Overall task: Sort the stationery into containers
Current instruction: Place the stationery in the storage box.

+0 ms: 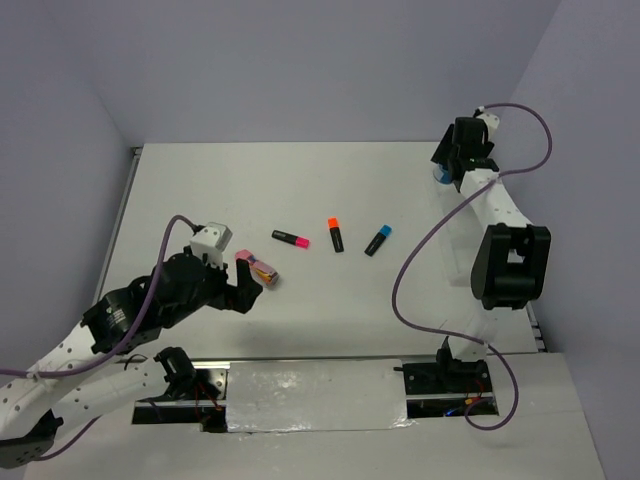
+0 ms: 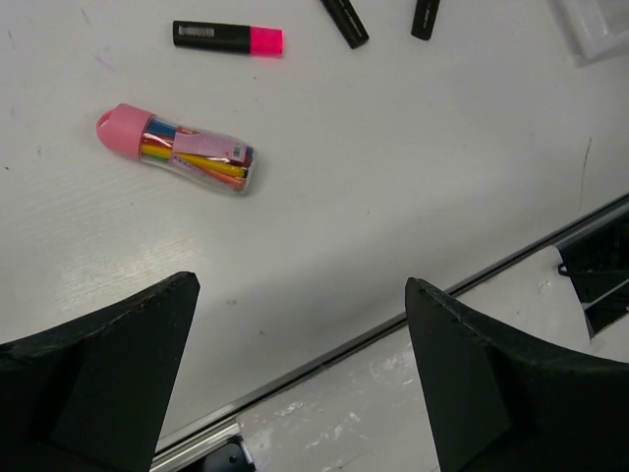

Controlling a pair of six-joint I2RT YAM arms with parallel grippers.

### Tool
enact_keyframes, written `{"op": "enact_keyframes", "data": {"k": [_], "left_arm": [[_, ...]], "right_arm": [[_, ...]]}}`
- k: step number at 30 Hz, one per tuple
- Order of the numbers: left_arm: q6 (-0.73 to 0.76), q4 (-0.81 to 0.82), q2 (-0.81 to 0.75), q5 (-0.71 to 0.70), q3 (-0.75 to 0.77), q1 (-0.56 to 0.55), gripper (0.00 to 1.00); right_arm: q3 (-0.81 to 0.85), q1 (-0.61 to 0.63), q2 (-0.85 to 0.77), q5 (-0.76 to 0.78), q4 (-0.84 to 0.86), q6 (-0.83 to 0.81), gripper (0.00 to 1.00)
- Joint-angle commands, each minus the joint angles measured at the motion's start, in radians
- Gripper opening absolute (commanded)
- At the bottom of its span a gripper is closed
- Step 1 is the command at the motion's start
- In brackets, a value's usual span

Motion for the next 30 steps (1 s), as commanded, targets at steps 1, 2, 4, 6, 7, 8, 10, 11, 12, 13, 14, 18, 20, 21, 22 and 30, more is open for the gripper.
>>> {"op": "enact_keyframes", "data": {"k": [1,2,4,6,7,8,10,11,12,13,14,18,20,21,22,30], "left_arm": [[0.046,0.038,-0.039,0.049,-0.033,0.002,0.99],[0.040,0.032,-0.042,0.045,-0.032,0.005,0.99],[0.035,0.015,-0.042,0.029,-0.025,0.007,0.99],[0.037,0.021,-0.045,0.032,-0.030,0.012,0.99],[0.037,0.020,-0.044,0.034,-0.030,0.016,0.99],[0.035,0.020,-0.048,0.034,-0.030,0.018,0.99],[0.037,0.024,-0.054,0.038,-0.032,0.019,0.99],[0.040,0.028,-0.062,0.043,-0.035,0.019,0.99],[0.041,0.029,-0.065,0.046,-0.035,0.019,0.99],[0.043,0.031,-0.068,0.048,-0.036,0.021,0.99],[0.043,0.031,-0.073,0.048,-0.036,0.021,0.99],[0.041,0.034,-0.084,0.049,-0.039,0.021,0.99],[0.040,0.034,-0.088,0.049,-0.039,0.021,0.99],[0.040,0.034,-0.090,0.049,-0.039,0.021,0.99],[0.041,0.034,-0.093,0.051,-0.039,0.021,1.00],[0.040,0.035,-0.099,0.052,-0.041,0.021,0.99]], "right_arm": [[0.166,-0.019,0.056,-0.007,0.056,-0.024,0.00],[0.182,-0.023,0.074,-0.013,0.049,-0.018,0.00],[0.232,-0.036,0.128,0.009,-0.002,-0.007,0.00],[0.249,-0.045,0.154,0.006,-0.028,0.001,0.00],[0.260,-0.056,0.176,-0.006,-0.033,0.002,0.00],[0.266,-0.060,0.186,-0.022,-0.039,0.001,0.00],[0.300,-0.079,0.220,-0.051,-0.079,0.008,0.00],[0.306,-0.082,0.228,-0.056,-0.094,0.010,0.00],[0.308,-0.083,0.234,-0.057,-0.103,0.008,0.00],[0.298,-0.085,0.233,-0.059,-0.102,0.004,0.00],[0.298,-0.089,0.233,-0.063,-0.106,-0.001,0.00],[0.298,-0.097,0.251,-0.059,-0.120,-0.008,0.01],[0.309,-0.102,0.263,-0.068,-0.128,-0.010,0.03],[0.317,-0.102,0.269,-0.071,-0.134,-0.012,0.04],[0.315,-0.102,0.271,-0.066,-0.136,-0.015,0.08],[0.303,-0.102,0.285,-0.043,-0.143,-0.004,0.50]]}}
